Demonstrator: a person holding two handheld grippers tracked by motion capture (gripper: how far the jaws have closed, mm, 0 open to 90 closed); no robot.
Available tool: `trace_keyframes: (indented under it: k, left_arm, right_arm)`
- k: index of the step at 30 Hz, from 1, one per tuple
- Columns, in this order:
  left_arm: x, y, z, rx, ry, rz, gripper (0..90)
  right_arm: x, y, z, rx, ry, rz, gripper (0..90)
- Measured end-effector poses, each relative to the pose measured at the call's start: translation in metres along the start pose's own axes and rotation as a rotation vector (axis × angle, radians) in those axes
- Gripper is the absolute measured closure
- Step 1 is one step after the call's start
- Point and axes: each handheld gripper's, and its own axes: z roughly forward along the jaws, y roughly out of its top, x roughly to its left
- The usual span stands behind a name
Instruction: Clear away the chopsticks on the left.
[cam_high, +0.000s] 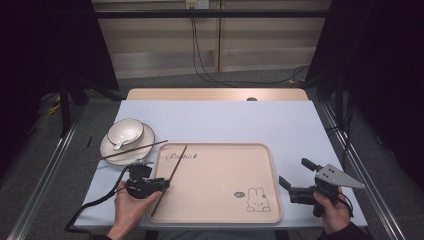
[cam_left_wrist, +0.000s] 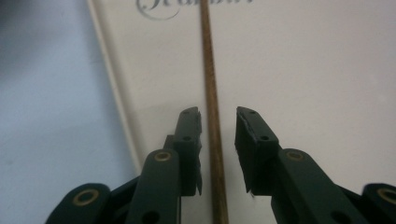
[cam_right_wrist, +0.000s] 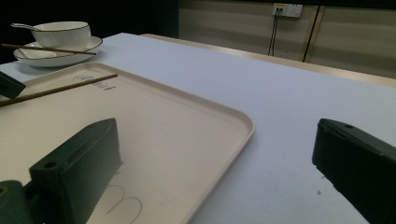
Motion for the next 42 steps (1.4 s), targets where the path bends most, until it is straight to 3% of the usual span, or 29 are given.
trace_keyframes:
  k: [6, 9, 11, 12, 13, 19, 22, 23, 26, 28, 29, 32, 34, 35, 37, 39, 42]
  left_arm:
    - [0.003, 0.003, -0.008, -0.054, -0.034, 0.076, 42.8]
    - [0.005, 0.005, -0.012, -0.086, -0.046, 0.094, 30.4]
    - [0.006, 0.006, -0.018, -0.139, -0.046, 0.13, 25.5]
    - [0.008, 0.006, -0.021, -0.141, -0.049, 0.149, 21.6]
    - [0.009, 0.006, -0.024, -0.172, -0.056, 0.149, 19.4]
    - [0.017, 0.007, -0.036, -0.211, -0.075, 0.209, 7.6]
    - [0.025, 0.006, -0.041, -0.226, -0.117, 0.223, 6.6]
    - [0.028, 0.005, -0.043, -0.224, -0.11, 0.217, 6.4]
    - [0.036, 0.002, -0.047, -0.235, -0.148, 0.27, 3.9]
    - [0.043, 0.0, -0.052, -0.244, -0.191, 0.266, 3.4]
    - [0.046, -0.001, -0.054, -0.25, -0.189, 0.275, 3.4]
    - [0.051, -0.002, -0.061, -0.264, -0.116, 0.307, 3.1]
    - [0.053, -0.003, -0.063, -0.269, -0.095, 0.326, 3.6]
    - [0.056, -0.004, -0.065, -0.282, -0.103, 0.333, 3.6]
    - [0.066, -0.006, -0.065, -0.278, -0.164, 0.325, 3.9]
    - [0.074, -0.007, -0.064, -0.27, -0.18, 0.321, 3.9]
    - [0.083, -0.009, -0.065, -0.261, -0.17, 0.35, 4.8]
  right_arm:
    - [0.0, 0.0, -0.001, 0.001, 0.007, 0.001, 0.9]
    - [0.0, 0.0, 0.0, -0.001, 0.006, -0.002, 0.9]
    - [0.0, 0.0, -0.001, -0.001, 0.009, -0.003, 0.9]
    - [-0.001, 0.0, -0.001, -0.004, 0.005, -0.003, 0.9]
    - [0.0, 0.0, -0.001, -0.007, 0.002, -0.003, 0.9]
    - [0.0, 0.001, -0.001, -0.007, 0.009, -0.005, 0.9]
    - [0.0, 0.001, -0.001, -0.012, 0.007, -0.006, 0.8]
    - [0.0, 0.001, -0.001, -0.013, 0.009, -0.006, 0.8]
    - [0.0, 0.001, -0.001, -0.011, 0.007, -0.006, 0.8]
    - [0.0, 0.001, -0.001, -0.012, 0.007, -0.006, 0.8]
    - [0.0, 0.001, -0.001, -0.011, 0.007, -0.007, 0.8]
    - [0.0, 0.001, -0.001, -0.012, 0.008, -0.007, 0.8]
    - [0.0, 0.001, -0.001, -0.012, 0.007, -0.007, 0.8]
    - [0.0, 0.001, -0.001, -0.012, 0.007, -0.007, 0.8]
    - [0.0, 0.001, -0.001, -0.01, 0.008, -0.007, 0.8]
    - [0.0, 0.001, -0.001, -0.01, 0.008, -0.006, 0.8]
    - [0.0, 0.001, -0.001, -0.01, 0.007, -0.006, 0.8]
